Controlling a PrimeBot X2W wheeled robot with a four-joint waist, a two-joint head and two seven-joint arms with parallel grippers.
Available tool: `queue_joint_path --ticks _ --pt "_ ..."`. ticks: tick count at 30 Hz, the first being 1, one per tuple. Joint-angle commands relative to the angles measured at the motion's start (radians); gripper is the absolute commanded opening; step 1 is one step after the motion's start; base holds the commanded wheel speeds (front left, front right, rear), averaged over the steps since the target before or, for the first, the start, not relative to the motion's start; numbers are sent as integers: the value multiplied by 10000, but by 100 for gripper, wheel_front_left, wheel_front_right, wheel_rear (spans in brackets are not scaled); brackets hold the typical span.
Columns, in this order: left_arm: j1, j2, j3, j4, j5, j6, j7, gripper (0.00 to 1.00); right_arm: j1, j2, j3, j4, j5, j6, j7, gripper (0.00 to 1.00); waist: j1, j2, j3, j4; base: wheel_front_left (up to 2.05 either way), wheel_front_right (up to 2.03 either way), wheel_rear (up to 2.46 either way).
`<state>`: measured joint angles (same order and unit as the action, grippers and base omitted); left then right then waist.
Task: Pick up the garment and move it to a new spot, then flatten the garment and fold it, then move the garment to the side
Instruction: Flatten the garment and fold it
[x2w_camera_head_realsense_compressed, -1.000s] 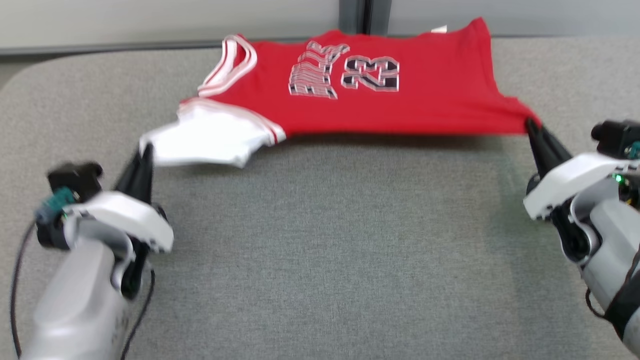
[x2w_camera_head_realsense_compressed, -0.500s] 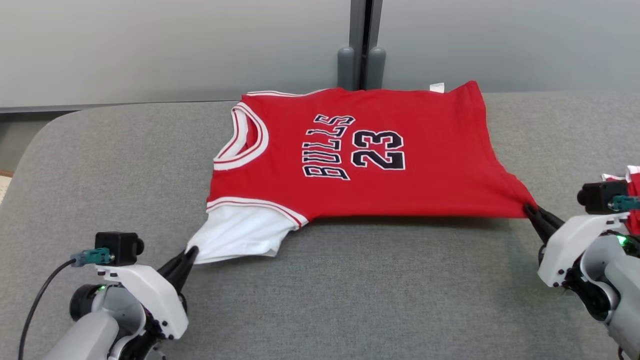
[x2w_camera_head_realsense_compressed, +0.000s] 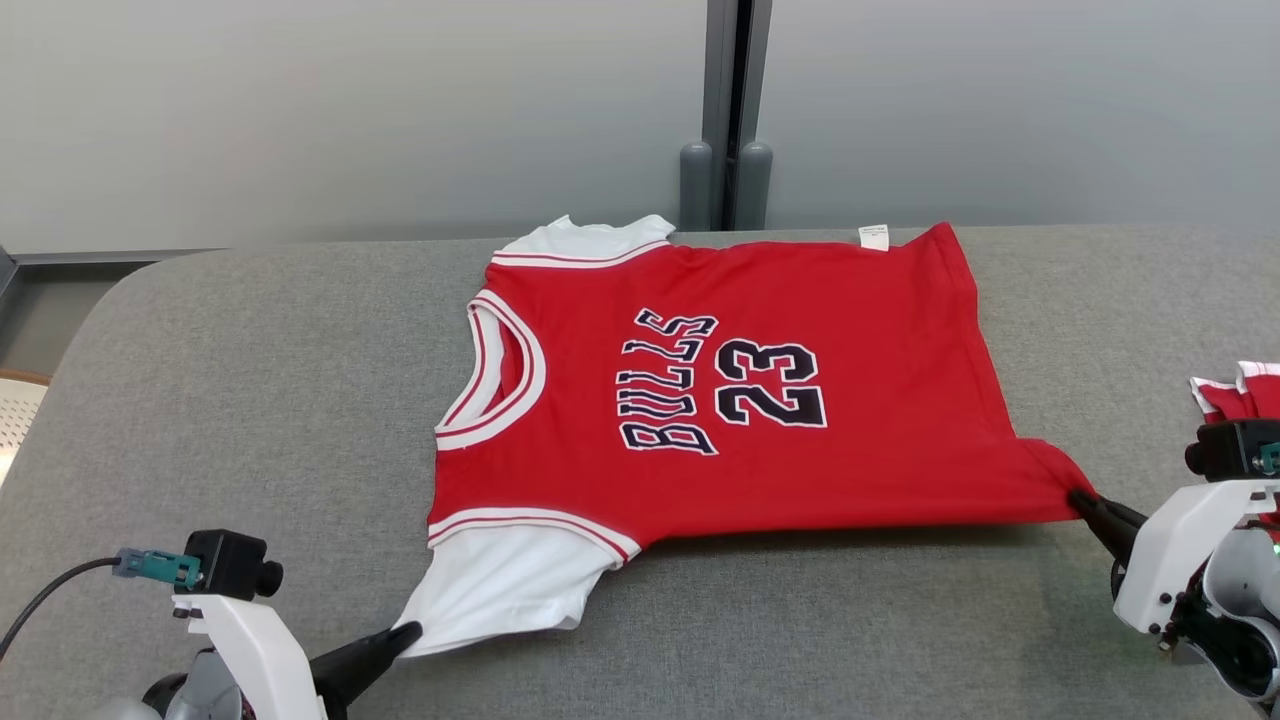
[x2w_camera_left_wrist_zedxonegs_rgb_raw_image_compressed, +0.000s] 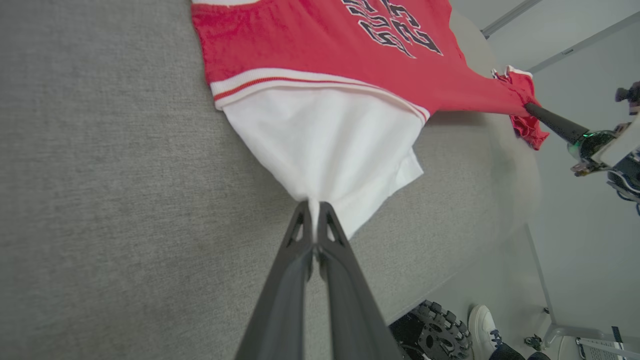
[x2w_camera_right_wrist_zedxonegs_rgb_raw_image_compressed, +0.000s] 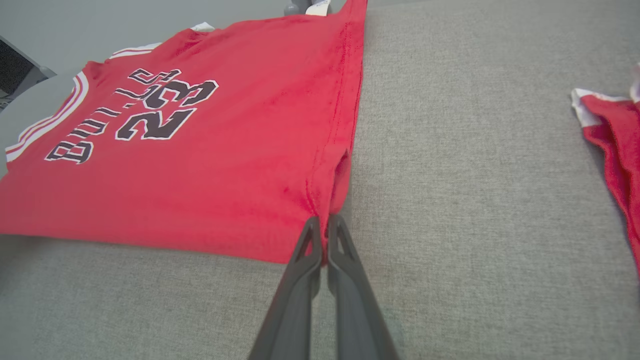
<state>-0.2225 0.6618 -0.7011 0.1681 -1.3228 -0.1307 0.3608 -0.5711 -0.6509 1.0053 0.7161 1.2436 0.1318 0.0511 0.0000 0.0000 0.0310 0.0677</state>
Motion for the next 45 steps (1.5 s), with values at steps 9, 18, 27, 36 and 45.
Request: queue_joint_path --ticks 9,18,27,36,45 --pt "529 634 -113 -657 -1030 8 795 0 527 -1015 352 -1063 1612 -20 2278 0 0 0 -115 8 0 0 0" --pt "789 1317 -394 -1606 -1318 8 1596 0 630 -1897 654 -2055 1979 -20 3395 0 0 0 -84 -72 0 0 0" --pt "488 1758 -244 -2523 -701 184 1490 0 286 -2413 545 -2832 2065 -20 3905 0 0 0 35 -153 0 0 0" --pt "-833 1752 24 -2722 645 313 1218 0 -691 -2180 198 -2807 1614 -20 3988 0 0 0 536 -300 0 0 0" --pt "-2771 1119 -248 -1876 2016 227 1521 0 -1755 -1557 -20 -2154 1099 -18 3841 0 0 0 1320 -451 0 0 0"
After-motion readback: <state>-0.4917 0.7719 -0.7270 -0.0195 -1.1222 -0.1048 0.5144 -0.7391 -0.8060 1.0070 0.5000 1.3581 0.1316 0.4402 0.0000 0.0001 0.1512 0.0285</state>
